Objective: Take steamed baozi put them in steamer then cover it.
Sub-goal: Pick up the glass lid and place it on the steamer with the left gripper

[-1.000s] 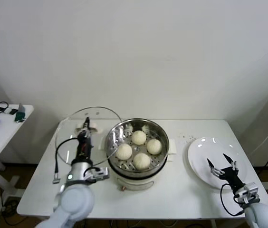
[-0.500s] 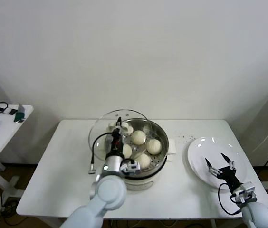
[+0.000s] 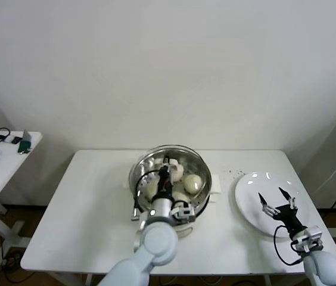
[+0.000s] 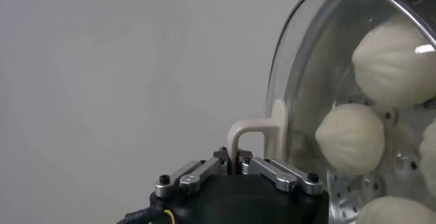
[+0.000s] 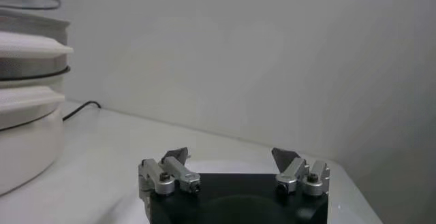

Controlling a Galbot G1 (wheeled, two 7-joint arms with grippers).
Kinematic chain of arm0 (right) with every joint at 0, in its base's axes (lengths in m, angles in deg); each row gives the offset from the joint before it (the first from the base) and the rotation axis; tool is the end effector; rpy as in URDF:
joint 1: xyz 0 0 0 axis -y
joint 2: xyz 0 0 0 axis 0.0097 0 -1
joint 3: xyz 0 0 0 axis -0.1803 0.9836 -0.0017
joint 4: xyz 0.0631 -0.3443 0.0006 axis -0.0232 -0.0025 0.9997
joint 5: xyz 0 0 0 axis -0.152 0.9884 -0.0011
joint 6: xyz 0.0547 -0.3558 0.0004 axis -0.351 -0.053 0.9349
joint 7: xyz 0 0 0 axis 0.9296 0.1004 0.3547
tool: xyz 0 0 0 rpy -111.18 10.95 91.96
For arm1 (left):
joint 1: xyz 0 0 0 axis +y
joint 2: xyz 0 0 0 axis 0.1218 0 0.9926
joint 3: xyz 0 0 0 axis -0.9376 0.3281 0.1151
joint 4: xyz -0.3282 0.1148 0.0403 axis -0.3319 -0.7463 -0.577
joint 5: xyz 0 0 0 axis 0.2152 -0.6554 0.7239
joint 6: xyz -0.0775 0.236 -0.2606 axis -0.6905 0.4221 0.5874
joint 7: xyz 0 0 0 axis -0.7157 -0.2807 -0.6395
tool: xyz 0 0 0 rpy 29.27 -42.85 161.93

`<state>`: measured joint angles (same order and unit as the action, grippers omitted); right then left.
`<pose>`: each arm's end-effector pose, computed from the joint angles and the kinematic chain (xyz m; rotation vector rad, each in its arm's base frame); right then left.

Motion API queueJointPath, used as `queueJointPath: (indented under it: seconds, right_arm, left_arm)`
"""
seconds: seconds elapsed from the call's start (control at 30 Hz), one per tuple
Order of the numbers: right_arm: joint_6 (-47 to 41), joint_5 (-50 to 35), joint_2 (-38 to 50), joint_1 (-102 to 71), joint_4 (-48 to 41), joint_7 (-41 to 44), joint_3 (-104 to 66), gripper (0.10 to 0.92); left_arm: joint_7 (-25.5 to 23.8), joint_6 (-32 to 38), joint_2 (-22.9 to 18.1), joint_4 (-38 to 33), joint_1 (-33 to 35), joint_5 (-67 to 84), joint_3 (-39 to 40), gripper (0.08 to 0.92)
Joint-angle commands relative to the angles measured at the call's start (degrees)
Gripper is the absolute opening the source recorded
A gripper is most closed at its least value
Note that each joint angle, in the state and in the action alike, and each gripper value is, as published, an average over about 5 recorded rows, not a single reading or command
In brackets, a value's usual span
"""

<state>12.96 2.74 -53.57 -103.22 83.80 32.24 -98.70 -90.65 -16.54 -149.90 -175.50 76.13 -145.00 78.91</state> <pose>0.2702 -0.2281 -0.4019 0.2588 -2.9853 0.2527 0.2957 -0.1757 -0.2622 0.0633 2.3348 2.0981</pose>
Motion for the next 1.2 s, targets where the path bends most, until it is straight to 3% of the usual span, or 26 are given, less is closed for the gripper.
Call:
queueJointPath:
  seconds: [0.03, 1.2]
  right_arm:
    - [0.20, -0.94, -0.10, 0.38, -0.03, 0.06, 0.05, 0.823]
    - [0.47, -0.59, -1.02, 0.55, -0.49, 0.51, -0.53, 0.823]
  left_arm:
    - [-0.92, -2.80, -2.16, 1.50, -0.04, -2.85, 1.43, 0.149]
    - [-2.04, -1.36, -1.50, 2.61, 0.69, -7.41, 1.54, 0.149]
